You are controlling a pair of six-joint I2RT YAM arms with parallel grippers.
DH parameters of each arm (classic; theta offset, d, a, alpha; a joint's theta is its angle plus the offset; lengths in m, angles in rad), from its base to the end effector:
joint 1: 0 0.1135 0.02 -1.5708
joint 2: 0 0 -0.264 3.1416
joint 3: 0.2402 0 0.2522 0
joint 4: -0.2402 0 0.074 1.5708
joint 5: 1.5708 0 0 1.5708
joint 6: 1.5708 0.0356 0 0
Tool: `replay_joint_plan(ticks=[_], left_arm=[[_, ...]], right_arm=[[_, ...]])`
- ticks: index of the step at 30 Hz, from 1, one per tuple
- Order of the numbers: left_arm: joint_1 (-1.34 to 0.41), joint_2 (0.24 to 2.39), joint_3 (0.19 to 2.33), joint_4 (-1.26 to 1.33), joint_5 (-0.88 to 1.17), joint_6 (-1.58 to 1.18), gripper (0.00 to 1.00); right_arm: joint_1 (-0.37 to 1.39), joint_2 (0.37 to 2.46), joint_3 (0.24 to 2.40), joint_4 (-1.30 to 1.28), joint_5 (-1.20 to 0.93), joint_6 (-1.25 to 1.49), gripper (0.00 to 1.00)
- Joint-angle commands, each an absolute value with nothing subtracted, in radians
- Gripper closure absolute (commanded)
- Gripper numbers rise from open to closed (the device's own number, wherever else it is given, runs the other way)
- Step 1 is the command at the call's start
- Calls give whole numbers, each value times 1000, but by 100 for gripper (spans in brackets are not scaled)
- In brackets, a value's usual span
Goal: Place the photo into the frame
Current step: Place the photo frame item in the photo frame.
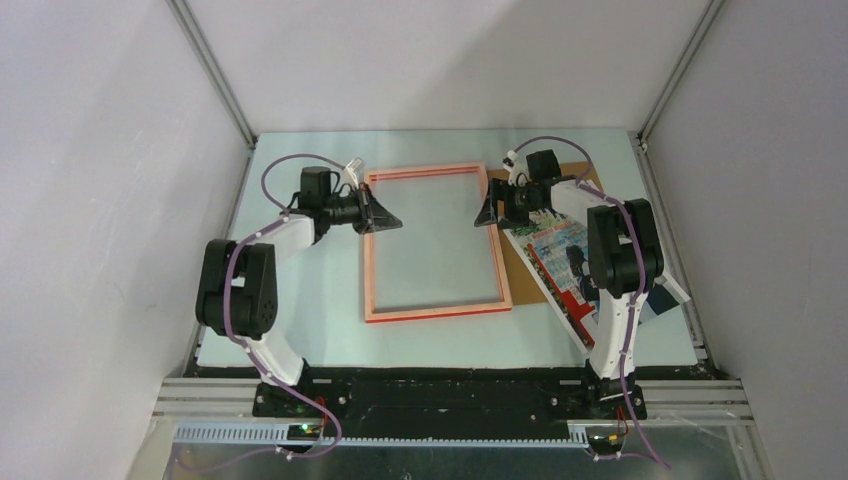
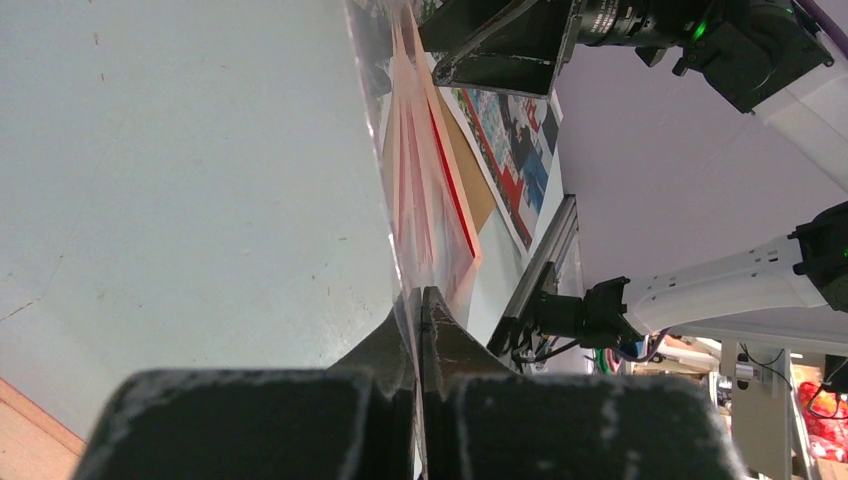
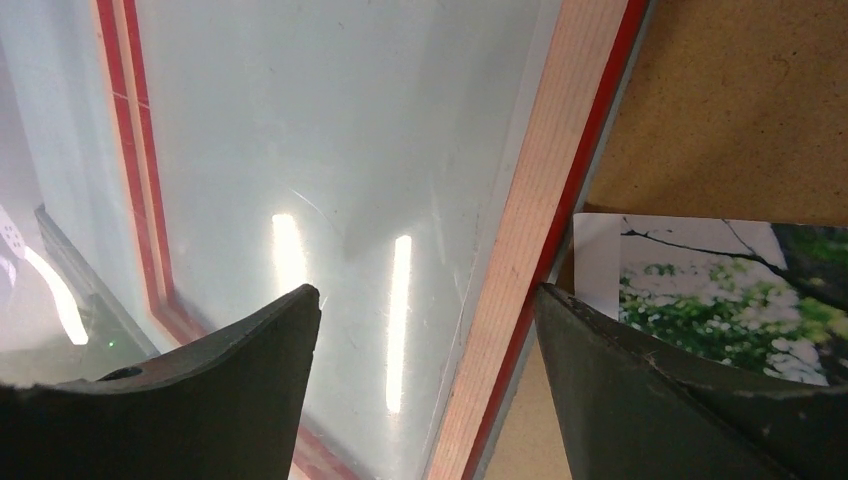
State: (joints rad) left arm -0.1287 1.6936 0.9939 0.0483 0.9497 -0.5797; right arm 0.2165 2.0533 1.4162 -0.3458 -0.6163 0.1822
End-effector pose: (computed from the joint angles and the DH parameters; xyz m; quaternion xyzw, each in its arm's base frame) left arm 0.3471 -0.0741 0.2062 0.0195 0.8222 -0.5212 0.2280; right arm 0.4177 0.1129 0.1641 -0.1035 0.9104 0.3392 0.2131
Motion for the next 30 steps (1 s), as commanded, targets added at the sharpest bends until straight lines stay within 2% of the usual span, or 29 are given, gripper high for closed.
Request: replay_joint_plan(ticks=[1, 30], left_arm=[[-126, 1703, 1016, 117, 965, -592, 100], [-121, 1733, 1027, 129, 933, -578, 100]], right_arm=[[231, 2059, 1450, -341, -623, 169, 18], [230, 2055, 1445, -339, -619, 164, 18]])
